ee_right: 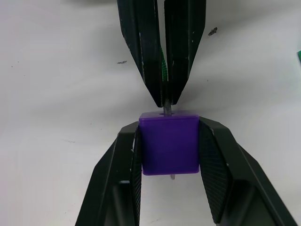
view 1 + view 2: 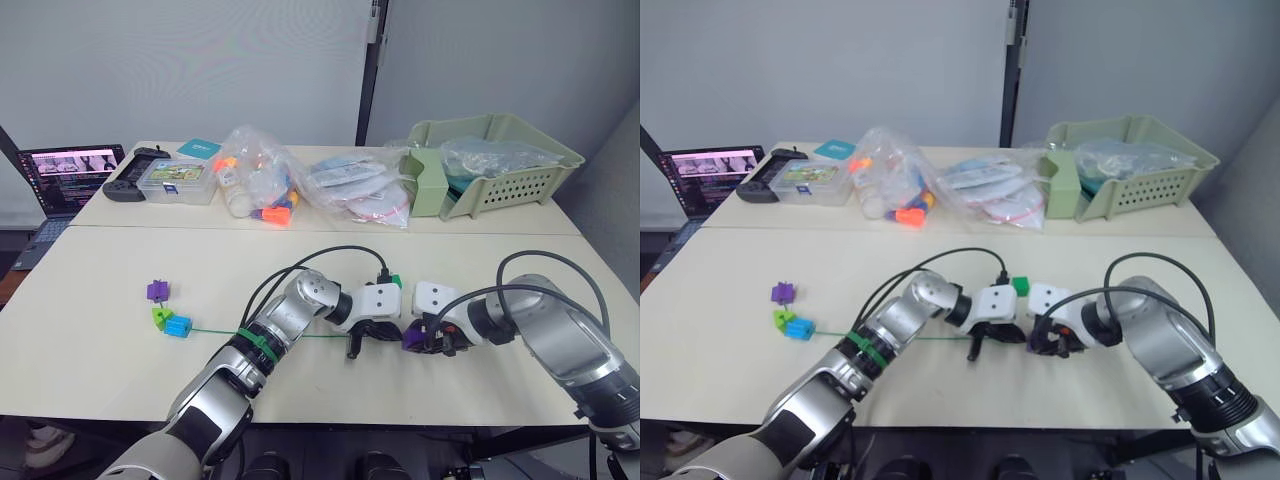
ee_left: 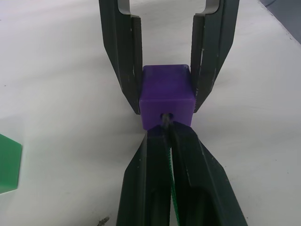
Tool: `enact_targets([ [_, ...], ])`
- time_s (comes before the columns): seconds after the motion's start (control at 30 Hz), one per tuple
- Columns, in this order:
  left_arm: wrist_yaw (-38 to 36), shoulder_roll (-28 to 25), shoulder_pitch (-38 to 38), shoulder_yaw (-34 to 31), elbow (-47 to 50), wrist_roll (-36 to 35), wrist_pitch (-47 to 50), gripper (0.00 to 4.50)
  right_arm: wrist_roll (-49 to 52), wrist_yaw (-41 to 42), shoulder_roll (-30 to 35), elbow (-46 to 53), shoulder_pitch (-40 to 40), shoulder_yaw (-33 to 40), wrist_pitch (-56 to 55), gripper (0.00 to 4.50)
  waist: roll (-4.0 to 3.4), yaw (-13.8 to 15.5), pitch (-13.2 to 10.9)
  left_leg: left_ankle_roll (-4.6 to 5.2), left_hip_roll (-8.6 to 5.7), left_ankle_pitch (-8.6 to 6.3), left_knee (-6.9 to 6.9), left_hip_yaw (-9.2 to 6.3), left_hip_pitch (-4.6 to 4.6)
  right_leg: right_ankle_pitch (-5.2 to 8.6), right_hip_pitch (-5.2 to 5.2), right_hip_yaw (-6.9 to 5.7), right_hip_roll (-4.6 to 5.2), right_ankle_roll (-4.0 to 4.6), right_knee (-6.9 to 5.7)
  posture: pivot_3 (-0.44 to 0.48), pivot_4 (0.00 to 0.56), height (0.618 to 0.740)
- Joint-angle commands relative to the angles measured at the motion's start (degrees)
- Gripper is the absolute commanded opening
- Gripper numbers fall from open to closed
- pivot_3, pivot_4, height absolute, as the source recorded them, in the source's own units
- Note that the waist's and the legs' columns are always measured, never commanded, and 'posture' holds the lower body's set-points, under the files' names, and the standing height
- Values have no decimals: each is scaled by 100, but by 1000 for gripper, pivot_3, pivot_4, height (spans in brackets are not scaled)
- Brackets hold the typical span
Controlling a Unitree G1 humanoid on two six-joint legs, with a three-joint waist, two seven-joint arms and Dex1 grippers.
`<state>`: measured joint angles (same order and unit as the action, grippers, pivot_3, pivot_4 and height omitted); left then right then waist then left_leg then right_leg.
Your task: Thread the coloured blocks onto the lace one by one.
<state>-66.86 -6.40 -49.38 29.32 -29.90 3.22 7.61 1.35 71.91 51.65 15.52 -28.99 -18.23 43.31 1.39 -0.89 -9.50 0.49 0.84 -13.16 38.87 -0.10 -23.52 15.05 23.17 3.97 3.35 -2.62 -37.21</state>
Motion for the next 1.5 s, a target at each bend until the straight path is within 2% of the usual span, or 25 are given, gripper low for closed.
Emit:
enact_targets([
  [0.03,35,-43,-96,-278,223,-154,31,736,160,36,-29,135,-69,-72,19,1159,0,-2,0,0,0,0,0,0,0,0,0,0,0,0,0,0,150,737],
  [0.27,-171,-428,67,-296,806,-194,520,3031,176,59,25,109,-105,-61,23,1159,0,-4,0,0,1,0,-1,-1,-1,0,2,0,0,0,0,0,150,737],
  [0.3,-201,-515,110,-289,882,-182,532,3245,193,59,26,124,-106,-46,48,1159,0,-3,0,0,0,0,0,-1,-1,0,1,0,0,0,0,0,150,737],
  [0.5,-202,-763,284,-249,1054,-144,581,3259,281,17,50,192,-91,-29,122,1159,0,8,0,0,1,0,0,-1,-2,0,2,-1,1,0,0,0,150,737],
  [0.67,-187,-753,370,-190,1111,-148,688,3259,339,-25,60,215,-92,-46,142,1159,0,10,0,0,0,0,0,-1,-3,0,2,-1,2,0,0,0,150,737],
  [0.77,-208,-764,375,-131,1098,-105,808,2454,341,-23,65,206,-112,-53,139,1159,0,10,0,0,0,0,0,-1,-3,0,2,-1,2,0,0,0,150,737],
  [1.0,-237,-771,369,-119,1086,-139,876,137,339,-27,78,212,-116,-52,143,1159,0,11,0,0,0,0,0,-1,-4,0,3,-1,2,0,0,0,150,737],
  [1.03,-242,-759,367,-127,1083,-155,873,0,336,-28,80,210,-116,-53,139,1159,0,11,0,0,0,0,0,-1,-5,0,3,-1,2,0,0,0,150,737],
  [1.5,-73,-218,154,-201,789,-191,813,0,316,-32,58,160,-164,-82,115,1159,0,14,0,0,-1,0,1,-1,-6,0,3,-1,2,0,1,0,150,737],
])
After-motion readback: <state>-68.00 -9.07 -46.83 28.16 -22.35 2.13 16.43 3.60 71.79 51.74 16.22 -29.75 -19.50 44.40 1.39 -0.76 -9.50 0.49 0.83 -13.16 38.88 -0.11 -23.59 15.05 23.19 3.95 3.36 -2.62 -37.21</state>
